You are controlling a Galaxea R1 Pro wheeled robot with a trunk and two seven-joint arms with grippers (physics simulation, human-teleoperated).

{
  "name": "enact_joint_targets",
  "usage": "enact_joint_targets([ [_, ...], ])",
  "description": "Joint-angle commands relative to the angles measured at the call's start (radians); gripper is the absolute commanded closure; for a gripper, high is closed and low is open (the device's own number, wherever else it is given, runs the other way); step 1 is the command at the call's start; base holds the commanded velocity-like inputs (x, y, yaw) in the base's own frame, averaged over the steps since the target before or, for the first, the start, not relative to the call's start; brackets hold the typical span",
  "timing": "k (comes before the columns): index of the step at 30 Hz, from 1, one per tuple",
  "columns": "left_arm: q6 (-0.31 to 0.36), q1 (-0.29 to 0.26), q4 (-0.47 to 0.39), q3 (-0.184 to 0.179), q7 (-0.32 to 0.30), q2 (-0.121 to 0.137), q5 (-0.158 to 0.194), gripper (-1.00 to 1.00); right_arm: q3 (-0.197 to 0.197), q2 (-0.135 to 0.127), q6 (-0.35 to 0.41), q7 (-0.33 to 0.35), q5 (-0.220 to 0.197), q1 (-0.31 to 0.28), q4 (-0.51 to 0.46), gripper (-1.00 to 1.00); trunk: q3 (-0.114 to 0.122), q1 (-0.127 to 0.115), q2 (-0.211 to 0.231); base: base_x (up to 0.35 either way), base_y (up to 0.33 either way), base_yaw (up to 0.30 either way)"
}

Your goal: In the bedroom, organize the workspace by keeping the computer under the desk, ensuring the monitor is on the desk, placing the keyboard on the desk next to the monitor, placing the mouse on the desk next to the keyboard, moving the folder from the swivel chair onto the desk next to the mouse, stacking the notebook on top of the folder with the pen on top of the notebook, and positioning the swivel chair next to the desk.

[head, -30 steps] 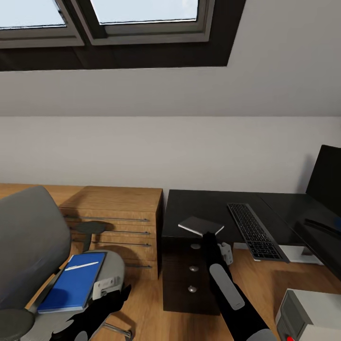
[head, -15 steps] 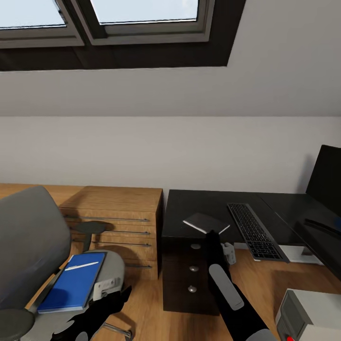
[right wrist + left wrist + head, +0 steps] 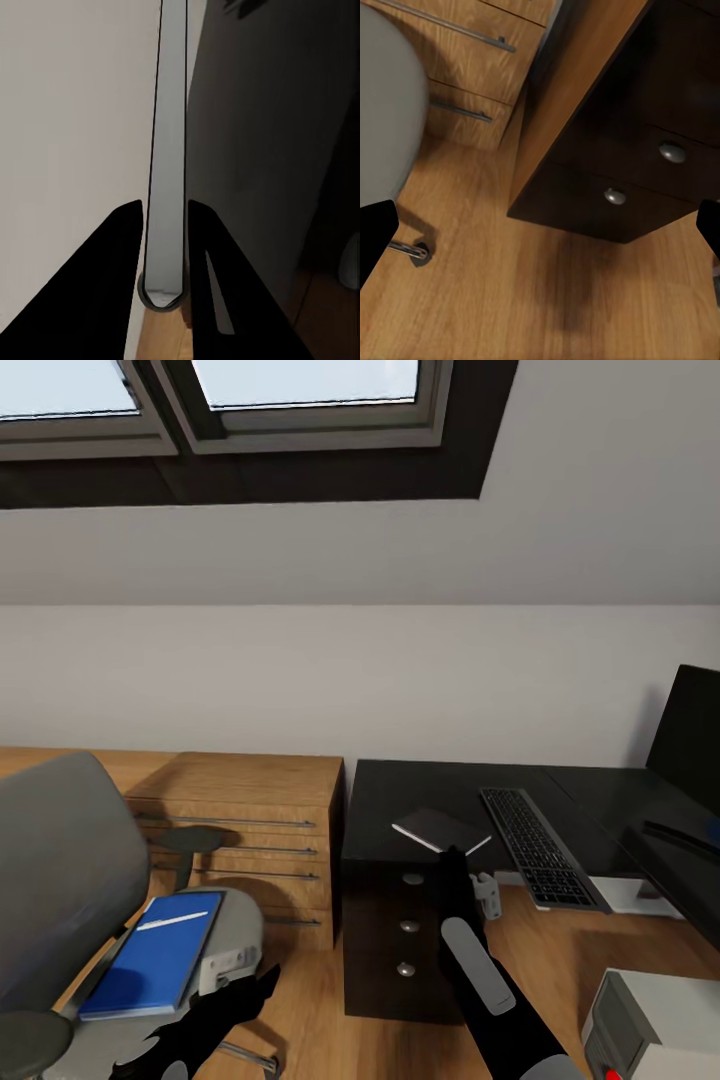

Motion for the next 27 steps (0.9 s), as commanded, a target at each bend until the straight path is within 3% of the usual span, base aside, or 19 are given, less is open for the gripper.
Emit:
enact_joint_targets([
  [1,0.003,0.000,-0.002,-0.003,0.011,0.000,0.011,-1.00,0.003,-0.001,-0.006,-0.001,-0.004,-0.001,-0.001,1.00,-0.004,0.004,-0.008,0.000,0.000,0.000],
  [27,0.003,0.000,-0.002,-0.002,0.012,-0.002,0.011,-1.00,0.003,-0.003,0.002,-0.002,-0.009,-0.001,-0.001,1.00,-0.086,0.104,-0.190,0.000,0.000,0.000],
])
